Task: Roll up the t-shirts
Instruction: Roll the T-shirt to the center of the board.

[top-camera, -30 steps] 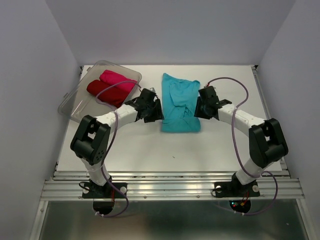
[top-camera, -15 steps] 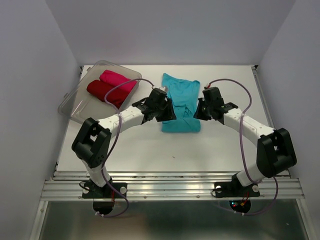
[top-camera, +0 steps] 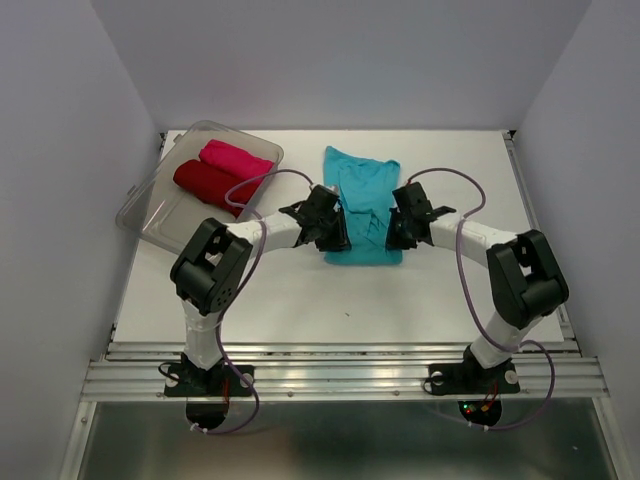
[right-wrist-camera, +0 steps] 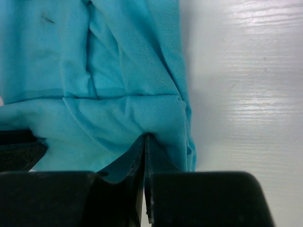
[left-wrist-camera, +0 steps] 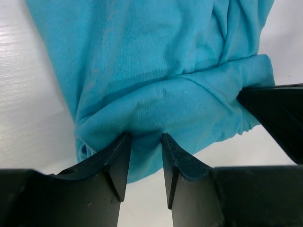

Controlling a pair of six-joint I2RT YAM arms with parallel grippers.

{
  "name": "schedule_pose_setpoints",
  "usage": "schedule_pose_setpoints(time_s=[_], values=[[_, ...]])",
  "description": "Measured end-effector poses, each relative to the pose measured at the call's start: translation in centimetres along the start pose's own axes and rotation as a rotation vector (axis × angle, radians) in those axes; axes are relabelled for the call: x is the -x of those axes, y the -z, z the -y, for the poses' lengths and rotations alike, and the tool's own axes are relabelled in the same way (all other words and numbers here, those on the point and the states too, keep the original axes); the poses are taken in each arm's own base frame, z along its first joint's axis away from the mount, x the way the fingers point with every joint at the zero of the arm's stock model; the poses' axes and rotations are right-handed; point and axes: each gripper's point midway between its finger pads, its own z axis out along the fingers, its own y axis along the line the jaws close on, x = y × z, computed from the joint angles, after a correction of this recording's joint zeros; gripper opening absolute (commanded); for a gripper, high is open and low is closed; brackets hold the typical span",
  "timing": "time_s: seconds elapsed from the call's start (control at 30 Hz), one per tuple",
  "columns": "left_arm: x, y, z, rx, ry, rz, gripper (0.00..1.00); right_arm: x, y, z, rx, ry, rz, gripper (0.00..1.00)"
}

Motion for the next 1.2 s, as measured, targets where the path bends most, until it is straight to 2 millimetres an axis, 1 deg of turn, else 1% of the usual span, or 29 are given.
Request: schedule_pose_setpoints(time_s=[0.07,0.23,0.3,0.37,0.4,0.43,0.47,0.6,0.73,0.83,0.97,1.13,1.2], values=[[0.0,0.3,0.1,0.004,-0.007,0.003,0.44,0.5,0.6,-0.1,0.001,0.005,0.021,0.06],[0.7,2.1,1.1,-0.003,-0.02,0.028,0.44,1.9,2.3,-0.8,0.022,0.012,0.074,0.06],[1.3,2.5,1.8,-0.013,-0.025,0.048,0.44,2.2,2.5,-0.8,0.019,0.012,0.087,0.06],[1.7,2.6,2.0,-0.014,-0.027,0.058,0.43,2.3,2.5,-0.5,0.005,0.011,0.094,0.07],[1.7,2.6,1.9,-0.011,-0.026,0.057,0.4,2.3,2.5,-0.3,-0.006,0.011,0.096,0.07],[1.6,2.6,1.8,-0.005,-0.026,0.054,0.36,2.3,2.5,-0.1,-0.016,0.012,0.097,0.07],[1.5,2.6,1.7,0.0,-0.028,0.052,0.36,2.3,2.3,0.2,-0.03,0.015,0.097,0.08],[1.6,2.9,1.6,0.019,-0.066,0.07,0.4,1.8,1.4,0.9,-0.065,0.033,0.08,0.09],[1.7,3.9,2.6,0.008,-0.114,0.094,0.41,1.1,0.3,1.3,-0.08,0.047,0.052,0.1],[1.8,4.0,3.2,-0.004,-0.129,0.101,0.41,0.6,-0.6,1.4,-0.084,0.051,0.034,0.11],[2.0,3.2,2.7,0.011,-0.12,0.123,0.42,0.7,-0.6,1.4,-0.082,0.052,0.037,0.12],[0.9,1.8,-0.1,0.084,-0.088,0.124,0.42,0.7,-0.6,1.4,-0.082,0.051,0.038,0.12],[0.8,1.6,-0.7,0.103,-0.083,0.129,0.43,0.6,-0.6,1.4,-0.08,0.05,0.04,0.12]])
